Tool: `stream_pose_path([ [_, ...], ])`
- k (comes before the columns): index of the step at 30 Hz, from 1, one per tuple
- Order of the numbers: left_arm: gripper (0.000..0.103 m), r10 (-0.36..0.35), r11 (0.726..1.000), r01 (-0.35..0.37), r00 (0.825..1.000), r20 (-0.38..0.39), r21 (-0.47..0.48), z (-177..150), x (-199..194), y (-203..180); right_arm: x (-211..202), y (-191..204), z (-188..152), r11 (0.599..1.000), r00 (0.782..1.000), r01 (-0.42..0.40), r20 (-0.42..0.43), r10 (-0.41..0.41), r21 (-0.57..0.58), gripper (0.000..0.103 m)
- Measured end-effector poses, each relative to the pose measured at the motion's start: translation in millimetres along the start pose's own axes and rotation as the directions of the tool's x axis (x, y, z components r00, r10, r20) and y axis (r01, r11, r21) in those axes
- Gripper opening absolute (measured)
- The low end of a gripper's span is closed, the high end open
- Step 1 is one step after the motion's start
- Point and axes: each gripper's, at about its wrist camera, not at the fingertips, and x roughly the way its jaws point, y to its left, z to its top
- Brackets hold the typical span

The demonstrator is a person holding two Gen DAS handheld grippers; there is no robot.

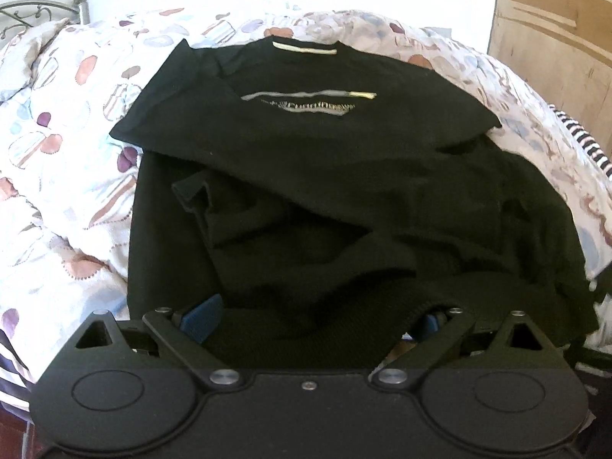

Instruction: Fold small clothes

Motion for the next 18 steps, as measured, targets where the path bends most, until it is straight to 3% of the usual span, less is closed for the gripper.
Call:
stream_pose_path([
  [4, 0.097, -0.007, 1.000, 0.007, 1.000, 0.018, 0.006, 2, -5, 4, -5, -61, 8, 0.961, 0.997, -0.074, 0.026, 0.070, 0.265, 0.009],
  [6, 0.097, -0.016, 1.000, 0.016, 0.999, 0.029, 0.007, 0, -8, 4, -3, -94, 14, 0.911, 0.992, -0.127, 0.046, 0.118, 0.392, 0.008],
  [8, 0.098, -0.021, 1.000, 0.021, 0.999, 0.041, 0.009, -5, -12, 3, 2, -129, 17, 0.836, 0.981, -0.190, 0.080, 0.174, 0.515, 0.008],
  [12, 0.102, -0.025, 1.000, 0.026, 0.996, 0.080, -0.006, -20, -25, 0, 27, -183, 28, 0.752, 0.965, -0.258, 0.123, 0.232, 0.607, 0.008],
  [15, 0.102, 0.020, 0.999, -0.023, 0.995, 0.098, 0.024, -35, -32, -12, 49, -208, 39, 0.726, 0.956, -0.286, 0.134, 0.261, 0.626, 0.008],
  [18, 0.102, 0.094, 0.993, -0.102, 0.989, 0.118, 0.064, -47, -31, -25, 73, -229, 46, 0.662, 0.941, -0.319, 0.144, 0.307, 0.678, 0.008],
])
